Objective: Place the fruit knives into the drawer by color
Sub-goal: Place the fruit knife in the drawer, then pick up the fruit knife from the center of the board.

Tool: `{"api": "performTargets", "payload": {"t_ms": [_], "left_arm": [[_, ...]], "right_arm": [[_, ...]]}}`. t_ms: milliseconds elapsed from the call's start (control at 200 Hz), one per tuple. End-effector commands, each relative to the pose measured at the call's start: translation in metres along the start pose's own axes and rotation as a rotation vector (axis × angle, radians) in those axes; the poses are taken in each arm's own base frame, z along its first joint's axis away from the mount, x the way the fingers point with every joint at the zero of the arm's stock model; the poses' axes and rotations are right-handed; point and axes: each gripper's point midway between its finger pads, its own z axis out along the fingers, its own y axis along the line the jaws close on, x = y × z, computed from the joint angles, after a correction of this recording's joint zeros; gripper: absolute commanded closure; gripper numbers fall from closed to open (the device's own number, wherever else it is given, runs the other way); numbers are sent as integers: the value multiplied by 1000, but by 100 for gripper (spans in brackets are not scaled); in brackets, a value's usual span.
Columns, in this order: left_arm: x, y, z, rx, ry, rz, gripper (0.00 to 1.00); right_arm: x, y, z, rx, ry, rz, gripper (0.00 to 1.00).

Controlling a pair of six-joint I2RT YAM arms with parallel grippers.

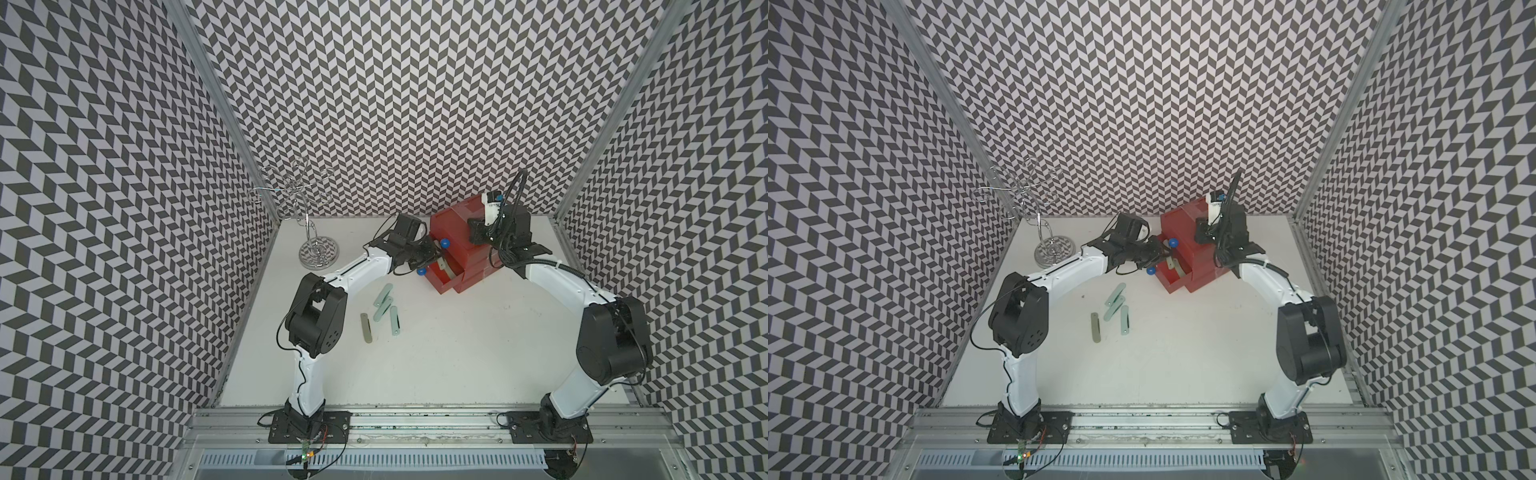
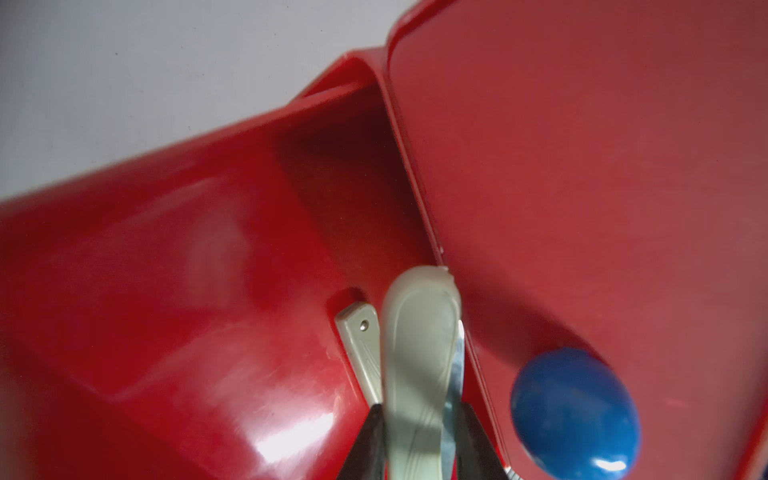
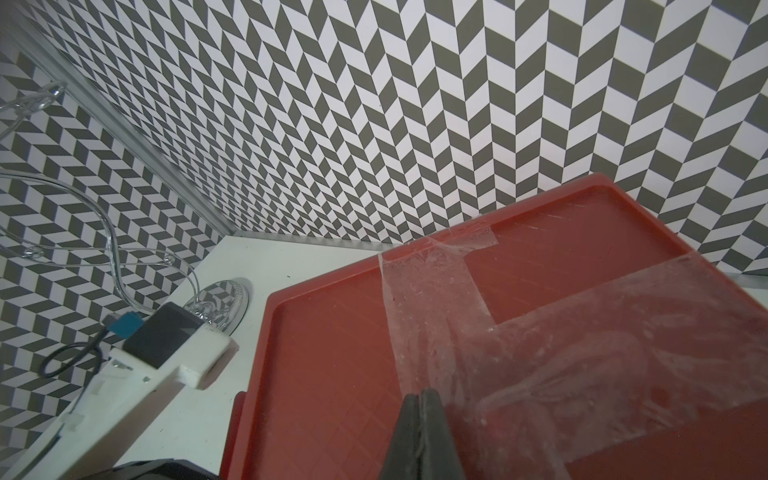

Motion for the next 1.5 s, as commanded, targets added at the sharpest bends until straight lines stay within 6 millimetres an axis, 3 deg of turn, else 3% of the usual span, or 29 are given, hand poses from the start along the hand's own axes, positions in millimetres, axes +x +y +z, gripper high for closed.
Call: {"api": "performTargets", "payload": {"t_ms": [0, 546, 691, 921, 1057, 1142, 1327, 1492], "left_arm": [[0, -4, 3, -1, 2, 14, 69], [-6, -19, -11, 10, -23, 29, 65], [-11, -32, -34, 7, -69, 56, 65], [-17, -49, -90, -35, -173, 121, 64], [-6, -34, -119, -112, -203, 143, 62], [6, -11, -132, -188, -207, 138, 62], [33, 37, -161, -325, -222, 117, 50], [55, 71, -173, -415, -190, 110, 45]], "right_arm": [[214, -32, -2, 101, 646, 182, 100], [214, -32, -2, 101, 644, 183, 100], [214, -32, -2, 100, 644, 184, 100], [213, -32, -3, 103, 643, 182, 100], [213, -33, -3, 105, 641, 181, 100], [214, -33, -3, 105, 643, 182, 100], [216, -33, -2, 104, 648, 183, 100], [216, -34, -3, 109, 648, 181, 100]]}}
